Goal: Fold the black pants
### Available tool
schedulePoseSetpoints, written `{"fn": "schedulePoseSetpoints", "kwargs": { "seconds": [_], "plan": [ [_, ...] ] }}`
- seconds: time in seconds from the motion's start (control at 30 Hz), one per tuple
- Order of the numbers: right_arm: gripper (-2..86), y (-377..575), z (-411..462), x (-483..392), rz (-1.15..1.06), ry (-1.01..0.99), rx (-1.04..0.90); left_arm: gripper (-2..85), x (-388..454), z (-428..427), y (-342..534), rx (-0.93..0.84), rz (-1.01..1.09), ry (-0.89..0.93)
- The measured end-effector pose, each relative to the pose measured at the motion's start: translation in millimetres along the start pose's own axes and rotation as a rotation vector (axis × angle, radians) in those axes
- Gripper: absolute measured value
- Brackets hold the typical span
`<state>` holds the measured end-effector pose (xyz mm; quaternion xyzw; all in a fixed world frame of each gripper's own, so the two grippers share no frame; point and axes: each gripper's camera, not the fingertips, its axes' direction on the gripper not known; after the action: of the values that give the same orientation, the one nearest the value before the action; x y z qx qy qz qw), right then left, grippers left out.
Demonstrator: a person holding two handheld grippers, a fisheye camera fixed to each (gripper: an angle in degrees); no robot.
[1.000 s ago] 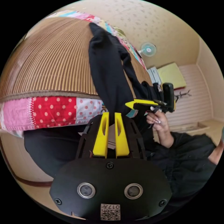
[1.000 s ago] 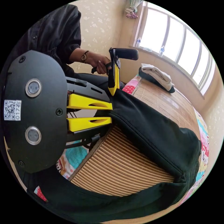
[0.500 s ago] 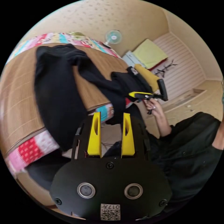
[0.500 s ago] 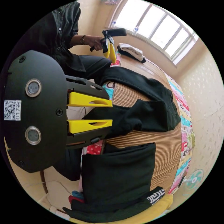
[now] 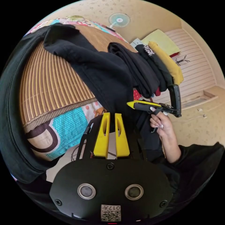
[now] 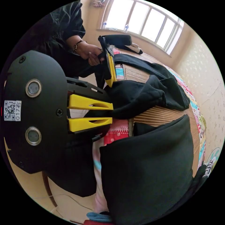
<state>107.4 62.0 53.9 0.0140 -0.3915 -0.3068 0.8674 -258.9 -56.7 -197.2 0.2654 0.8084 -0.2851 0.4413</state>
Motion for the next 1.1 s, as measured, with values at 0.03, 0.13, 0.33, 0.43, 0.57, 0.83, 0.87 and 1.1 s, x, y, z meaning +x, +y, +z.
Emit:
{"fn": "schedulePoseSetpoints", "kwargs": {
  "seconds": [0.03,0.13,0.33,0.43,0.57,0.83,0.87,1.1],
  "plan": [
    [4.4,2.9,-6.9,-2.4,-0.006,-0.06,0.016,3.6,5.0,-11.4,3.1,0.019,0.036,0.002],
    [3.8,19.8,-41.6,-24.8,-0.121,-0.263,0.071,2.8,21.3,-69.5,24.5,0.09,0.195,0.12],
    [3.5,25.5,-5.0,-30.1,-0.089,0.035,-0.222,3.1,-37.6,-10.2,58.2,-0.216,-0.035,-0.053],
    [3.9,24.6,-14.4,-34.3,-0.064,0.036,-0.175,4.0,-65.8,-52.5,75.8,-0.058,-0.146,-0.134],
    [6.0,22.3,-48.4,-37.9,-0.072,-0.035,-0.01,8.0,-130.3,-158.4,105.4,0.241,-0.404,-0.434],
    [7.9,22.8,-51.0,-44.8,-0.058,-0.029,-0.052,5.2,-232.8,-174.3,148.1,0.406,-0.569,-0.294],
    [8.0,27.1,-53.6,-48.0,-0.06,-0.029,-0.046,5.9,-200.1,-181.5,151.0,0.445,-0.569,-0.42],
    [9.3,24.3,-53.0,-43.5,-0.034,0.02,-0.068,9.1,-220.1,-140.1,149.2,0.338,-0.723,-0.482]
  ]
}}
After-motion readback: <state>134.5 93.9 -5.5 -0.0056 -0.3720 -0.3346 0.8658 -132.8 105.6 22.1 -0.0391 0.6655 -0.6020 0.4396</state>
